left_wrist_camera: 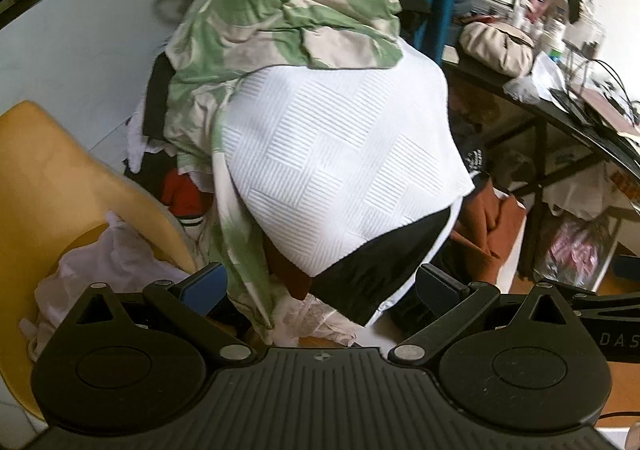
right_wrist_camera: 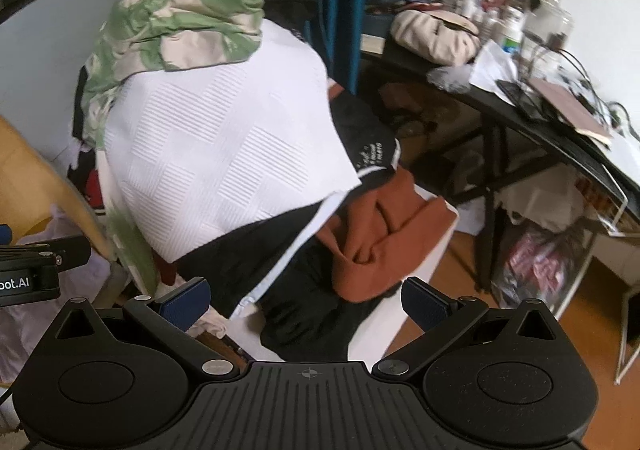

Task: Fold clothes
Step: 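Move both tools toward the green-and-cream patterned garment atop the clothes pile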

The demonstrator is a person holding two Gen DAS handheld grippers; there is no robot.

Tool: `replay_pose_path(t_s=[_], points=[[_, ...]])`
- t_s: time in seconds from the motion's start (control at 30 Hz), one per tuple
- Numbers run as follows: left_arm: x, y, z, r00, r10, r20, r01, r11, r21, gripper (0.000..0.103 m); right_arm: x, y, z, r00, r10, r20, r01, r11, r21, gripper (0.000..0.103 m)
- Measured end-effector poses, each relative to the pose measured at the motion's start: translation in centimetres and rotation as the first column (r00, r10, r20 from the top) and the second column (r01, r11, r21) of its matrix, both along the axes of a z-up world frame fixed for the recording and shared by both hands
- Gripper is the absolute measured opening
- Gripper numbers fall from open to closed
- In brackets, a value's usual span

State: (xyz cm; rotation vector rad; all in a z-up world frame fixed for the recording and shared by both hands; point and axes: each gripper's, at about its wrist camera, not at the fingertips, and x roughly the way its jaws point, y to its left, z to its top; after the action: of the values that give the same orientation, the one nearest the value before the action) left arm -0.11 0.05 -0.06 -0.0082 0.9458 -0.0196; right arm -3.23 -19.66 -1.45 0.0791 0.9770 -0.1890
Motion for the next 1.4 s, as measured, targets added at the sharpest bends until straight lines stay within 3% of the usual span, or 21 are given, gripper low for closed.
replay_pose_path(t_s=[0.43,0.73,0.93,1.13,1.23,1.4], points=[[-1.0,0.4,-0.5,0.998,-0.054,0.013,0.054,0.998,-0.024,0.102,-2.3,-0.8,0.0,0.999,0.045,0.015,-0.045,0.999,0.010,0.102],[-1.6,1.2,0.5,0.995,-0.056,0.087,0.055,0.998,0.006,0.102,-3.2,-2.7,1.3,0.990,0.126,0.068,-0.127,0.992,0.011,0.102],[-1.6,1.8,1.2,0.991,-0.054,0.121,0.052,0.999,0.015,0.102,-5.2,-5.5,3.4,0.969,0.191,0.155,-0.194,0.981,0.008,0.102],[-2.0,3.0,1.4,0.988,-0.012,0.156,0.011,1.000,0.006,0.102,-6.5,-7.5,4.6,0.955,0.232,0.187,-0.242,0.970,0.036,0.102],[-2.3,3.4,1.6,0.984,-0.010,0.180,0.008,1.000,0.014,0.102,-6.6,-7.3,5.2,0.945,0.252,0.208,-0.261,0.965,0.018,0.102],[-2.9,4.5,2.3,0.974,-0.015,0.225,0.023,0.999,-0.031,0.102,-6.5,-5.6,5.9,0.929,0.285,0.234,-0.298,0.954,0.022,0.102]])
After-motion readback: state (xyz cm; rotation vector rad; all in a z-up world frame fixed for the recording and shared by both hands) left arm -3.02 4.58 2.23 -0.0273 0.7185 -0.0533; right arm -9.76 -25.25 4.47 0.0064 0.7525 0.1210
